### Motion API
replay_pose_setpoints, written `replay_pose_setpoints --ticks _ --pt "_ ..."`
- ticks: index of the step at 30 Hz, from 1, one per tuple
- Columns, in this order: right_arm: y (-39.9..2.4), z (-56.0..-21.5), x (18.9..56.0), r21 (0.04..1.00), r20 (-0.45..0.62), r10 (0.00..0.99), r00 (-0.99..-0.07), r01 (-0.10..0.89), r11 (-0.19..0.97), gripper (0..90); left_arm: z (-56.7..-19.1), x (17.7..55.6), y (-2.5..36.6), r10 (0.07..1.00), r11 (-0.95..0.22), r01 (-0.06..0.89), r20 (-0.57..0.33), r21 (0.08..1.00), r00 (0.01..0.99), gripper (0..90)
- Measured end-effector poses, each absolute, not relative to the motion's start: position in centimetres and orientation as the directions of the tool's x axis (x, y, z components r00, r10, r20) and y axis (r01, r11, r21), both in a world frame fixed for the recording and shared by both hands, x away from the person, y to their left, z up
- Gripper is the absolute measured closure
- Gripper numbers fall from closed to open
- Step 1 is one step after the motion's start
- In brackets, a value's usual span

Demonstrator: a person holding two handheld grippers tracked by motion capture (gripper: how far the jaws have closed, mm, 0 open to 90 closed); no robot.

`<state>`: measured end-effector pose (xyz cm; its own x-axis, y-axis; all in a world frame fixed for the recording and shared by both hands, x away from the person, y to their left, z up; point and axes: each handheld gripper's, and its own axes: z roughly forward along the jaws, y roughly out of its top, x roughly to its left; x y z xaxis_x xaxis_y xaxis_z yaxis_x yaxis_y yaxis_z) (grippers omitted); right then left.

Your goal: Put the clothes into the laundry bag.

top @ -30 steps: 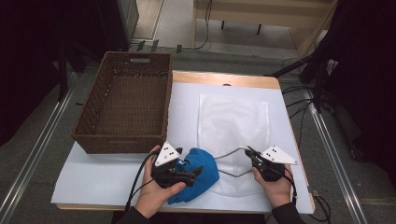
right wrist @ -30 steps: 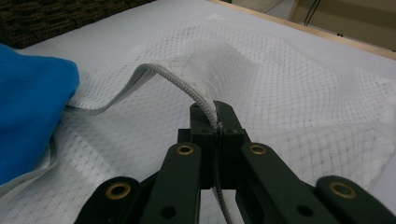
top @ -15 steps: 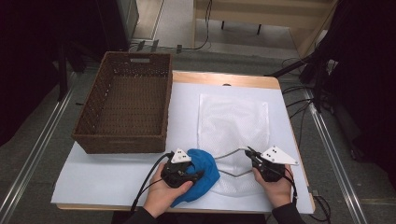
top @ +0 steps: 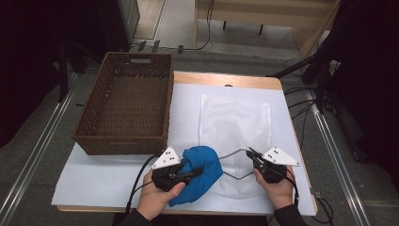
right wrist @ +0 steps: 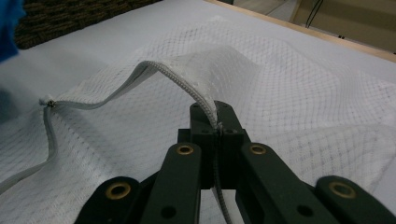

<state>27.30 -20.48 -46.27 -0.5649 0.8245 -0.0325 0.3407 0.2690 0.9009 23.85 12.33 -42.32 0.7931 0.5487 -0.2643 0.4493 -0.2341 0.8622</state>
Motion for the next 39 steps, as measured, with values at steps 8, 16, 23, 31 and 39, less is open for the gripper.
replay_pose_setpoints --ticks 8,16,23,31,39 --pt "-20.5 -46.3 27.4 0.901 -0.024 0.824 -0.565 0.344 0.263 89.9 -41.7 23.8 10.5 0.449 -0.225 0.441 -0.309 0.869 0.838 70.6" --pt "-20.3 -46.3 27.4 0.901 -0.020 0.818 -0.575 0.345 0.264 90.0 -42.8 24.4 7.3 0.411 -0.292 0.490 -0.355 0.821 0.840 70.2" --pt "-20.5 -46.2 27.3 0.904 -0.007 0.812 -0.583 0.344 0.255 90.0 -44.4 24.4 5.0 0.428 -0.378 0.503 -0.335 0.777 0.840 69.7" --pt "-20.5 -45.9 27.2 0.909 -0.007 0.812 -0.584 0.335 0.248 90.0 -45.1 24.4 4.1 0.489 -0.382 0.519 -0.309 0.765 0.816 69.9" --pt "-20.2 -45.3 26.8 0.916 -0.010 0.804 -0.595 0.317 0.246 90.0 -43.5 24.7 4.8 0.551 -0.293 0.538 -0.321 0.790 0.770 69.9"
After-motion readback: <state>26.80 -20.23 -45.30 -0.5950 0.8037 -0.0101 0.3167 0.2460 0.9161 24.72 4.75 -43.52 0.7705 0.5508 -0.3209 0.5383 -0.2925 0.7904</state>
